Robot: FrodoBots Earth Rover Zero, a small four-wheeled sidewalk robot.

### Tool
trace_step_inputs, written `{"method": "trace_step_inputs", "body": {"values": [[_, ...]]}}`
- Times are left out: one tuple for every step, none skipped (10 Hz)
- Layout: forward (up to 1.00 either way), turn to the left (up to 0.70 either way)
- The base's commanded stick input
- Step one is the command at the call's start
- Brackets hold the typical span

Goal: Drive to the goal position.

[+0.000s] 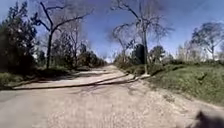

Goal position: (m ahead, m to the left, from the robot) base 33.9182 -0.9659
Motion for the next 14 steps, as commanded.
{"method": "trace_step_inputs", "body": {"values": [[1.0, 0.0], [1.0, 0.0], [1.0, 0.0], [1.0, 0.0], [1.0, 0.0], [1.0, 0.0], [1.0, 0.0], [1.0, 0.0], [1.0, 0.0], [1.0, 0.0], [1.0, 0.0], [1.0, 0.0], [1.0, 0.0], [1.0, 0.0]]}}
